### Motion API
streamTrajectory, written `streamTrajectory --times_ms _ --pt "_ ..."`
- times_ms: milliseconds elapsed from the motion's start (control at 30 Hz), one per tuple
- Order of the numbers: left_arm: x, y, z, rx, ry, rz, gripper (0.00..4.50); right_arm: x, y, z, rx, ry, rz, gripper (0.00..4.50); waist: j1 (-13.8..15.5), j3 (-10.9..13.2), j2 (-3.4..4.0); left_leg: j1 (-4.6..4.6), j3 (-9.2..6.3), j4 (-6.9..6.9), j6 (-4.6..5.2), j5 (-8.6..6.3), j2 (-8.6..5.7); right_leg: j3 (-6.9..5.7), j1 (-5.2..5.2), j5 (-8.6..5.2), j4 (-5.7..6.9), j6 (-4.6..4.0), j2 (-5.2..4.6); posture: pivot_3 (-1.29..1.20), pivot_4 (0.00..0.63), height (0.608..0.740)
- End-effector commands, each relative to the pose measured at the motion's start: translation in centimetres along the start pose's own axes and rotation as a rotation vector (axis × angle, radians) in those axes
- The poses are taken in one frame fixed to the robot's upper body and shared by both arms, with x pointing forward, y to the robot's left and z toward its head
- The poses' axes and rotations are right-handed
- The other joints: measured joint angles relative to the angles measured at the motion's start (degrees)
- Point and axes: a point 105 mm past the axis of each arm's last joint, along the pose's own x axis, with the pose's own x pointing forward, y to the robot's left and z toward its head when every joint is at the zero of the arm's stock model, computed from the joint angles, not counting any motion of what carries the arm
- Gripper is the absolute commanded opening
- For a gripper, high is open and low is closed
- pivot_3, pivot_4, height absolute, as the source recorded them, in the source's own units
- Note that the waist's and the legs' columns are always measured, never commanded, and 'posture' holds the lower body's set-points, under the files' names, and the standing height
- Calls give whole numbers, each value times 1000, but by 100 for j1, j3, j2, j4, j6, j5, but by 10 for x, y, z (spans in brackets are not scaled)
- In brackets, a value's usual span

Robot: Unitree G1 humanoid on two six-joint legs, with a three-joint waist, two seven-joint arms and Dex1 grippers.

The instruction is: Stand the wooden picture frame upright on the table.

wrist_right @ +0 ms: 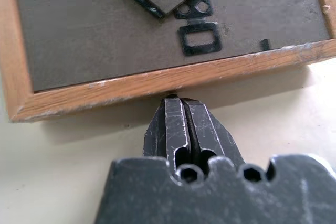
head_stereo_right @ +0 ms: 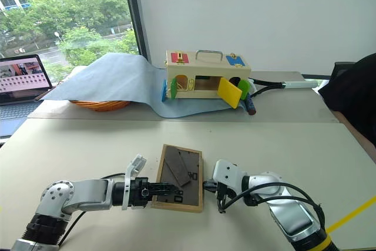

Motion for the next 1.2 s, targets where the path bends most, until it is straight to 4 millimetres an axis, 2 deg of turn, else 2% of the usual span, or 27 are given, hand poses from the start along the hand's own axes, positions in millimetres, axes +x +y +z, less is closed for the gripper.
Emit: streamTrajectory --times_ms 33,133,200,300,333,400,467,600,667,733,833,1000,1067,1200 --pt "-2 -1 1 -8 16 -29 1159 -3 -8 5 -7 -15 -27 0 2 0 0 0 0 0 0 0 0 0 -2 0 -1 0 0 0 150 667" --pt "-11 -10 17 0 -32 -92 1159 -19 -23 12 74 -67 -79 0 3 5 -3 -3 0 0 0 0 0 0 -2 0 -1 1 0 0 150 667" --pt "-19 -18 25 15 -47 -139 1158 -34 -33 23 189 -144 -108 0 6 11 -3 -11 0 0 0 0 0 0 -1 1 0 0 0 0 150 667" --pt "-34 -32 38 59 -70 -195 1158 -61 -50 54 354 -302 -86 0 -9 17 0 -35 0 1 0 2 0 0 -17 7 1 -3 0 0 150 667" --pt "-38 -36 42 73 -78 -207 1158 -69 -53 66 386 -350 -67 609 -8 21 2 -45 0 1 -1 2 0 0 -25 12 1 -10 0 0 150 667" --pt "-43 -45 50 100 -86 -235 1158 -77 -57 88 420 -413 -25 1122 1 22 2 -73 -1 2 -1 4 0 -1 -52 21 3 -19 0 0 150 667" --pt "-43 -51 53 123 -75 -246 1158 -75 -57 101 429 -424 8 1860 15 22 2 -98 -2 1 0 5 0 -2 -77 30 3 -30 0 0 150 667" --pt "-37 -55 54 177 -31 -234 1158 -56 -51 116 442 -401 80 3079 28 22 1 -110 -2 -18 1 3 0 -5 -88 28 -6 -35 0 0 150 667" --pt "-35 -57 53 193 -8 -241 1158 -42 -49 118 449 -379 101 3870 27 22 0 -124 -2 -27 1 3 0 -6 -103 29 -6 -38 0 0 150 667" --pt "-32 -59 50 216 24 -245 1158 -28 -48 115 467 -351 126 4472 26 23 1 -125 -3 -30 1 4 0 -8 -105 29 -6 -39 0 0 150 667" --pt "-31 -61 47 238 60 -250 1158 -15 -44 110 478 -319 172 4494 25 23 0 -125 -3 -32 -1 6 0 -9 -105 29 -6 -39 0 0 150 667" --pt "-32 -59 44 237 90 -269 1158 -8 -21 132 408 -408 333 4494 24 24 0 -125 -3 -36 -1 6 0 -11 -106 29 -6 -39 0 0 150 667" --pt "-35 -58 43 223 102 -284 1158 -12 -11 142 364 -460 388 4494 19 24 1 -125 -4 -36 -1 6 0 -12 -105 29 -6 -40 0 0 150 667" --pt "-40 -55 49 171 94 -302 1158 -26 -9 158 317 -563 413 4494 21 25 1 -124 -6 -37 -3 7 0 -16 -104 29 -6 -40 0 0 150 667"
